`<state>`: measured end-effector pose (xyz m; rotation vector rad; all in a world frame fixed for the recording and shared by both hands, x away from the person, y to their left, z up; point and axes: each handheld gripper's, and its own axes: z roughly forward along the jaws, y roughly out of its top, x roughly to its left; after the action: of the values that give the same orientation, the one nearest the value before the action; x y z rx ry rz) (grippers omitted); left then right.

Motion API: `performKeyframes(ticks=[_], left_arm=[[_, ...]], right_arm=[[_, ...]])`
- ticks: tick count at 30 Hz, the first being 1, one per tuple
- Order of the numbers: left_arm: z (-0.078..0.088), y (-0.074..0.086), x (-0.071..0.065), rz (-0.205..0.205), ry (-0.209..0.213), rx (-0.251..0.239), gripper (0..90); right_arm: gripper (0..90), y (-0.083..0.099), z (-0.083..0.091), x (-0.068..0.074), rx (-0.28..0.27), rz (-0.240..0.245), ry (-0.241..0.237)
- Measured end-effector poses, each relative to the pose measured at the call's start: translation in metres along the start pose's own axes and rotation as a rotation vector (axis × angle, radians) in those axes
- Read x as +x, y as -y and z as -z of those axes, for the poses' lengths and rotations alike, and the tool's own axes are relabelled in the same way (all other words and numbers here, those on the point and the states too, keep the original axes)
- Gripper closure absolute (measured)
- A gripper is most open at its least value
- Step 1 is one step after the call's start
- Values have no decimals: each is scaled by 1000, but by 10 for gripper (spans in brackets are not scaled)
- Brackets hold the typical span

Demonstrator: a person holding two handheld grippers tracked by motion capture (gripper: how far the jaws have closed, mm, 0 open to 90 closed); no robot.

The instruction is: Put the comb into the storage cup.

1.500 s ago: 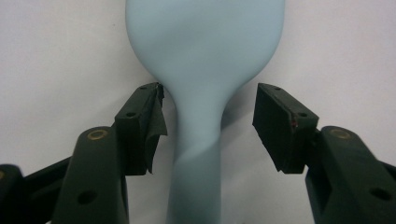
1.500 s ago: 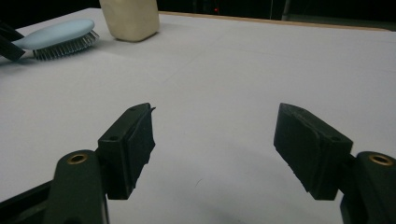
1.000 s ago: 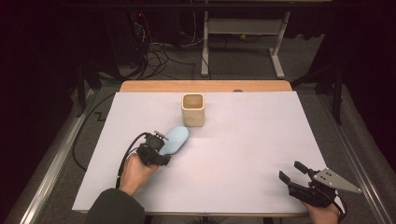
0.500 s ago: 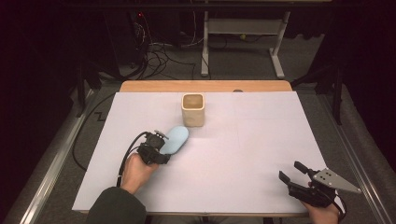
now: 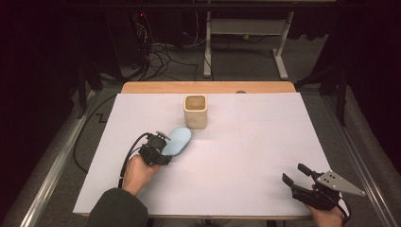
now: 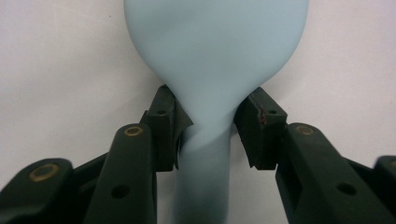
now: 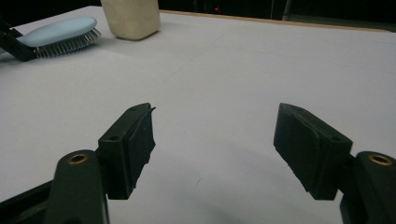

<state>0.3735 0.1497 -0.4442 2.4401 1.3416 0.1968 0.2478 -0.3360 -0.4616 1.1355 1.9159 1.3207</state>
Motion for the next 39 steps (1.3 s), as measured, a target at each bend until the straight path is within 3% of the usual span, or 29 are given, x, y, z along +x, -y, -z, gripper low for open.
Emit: performKeyframes(ticks=[13, 39], left_arm=[[0, 0, 1, -3, -2, 9, 678], [5, 4, 2, -34, 26, -39, 696]], right_arm=[[293, 0, 0, 0, 0, 0, -1], [294, 0, 0, 0, 2, -3, -1]])
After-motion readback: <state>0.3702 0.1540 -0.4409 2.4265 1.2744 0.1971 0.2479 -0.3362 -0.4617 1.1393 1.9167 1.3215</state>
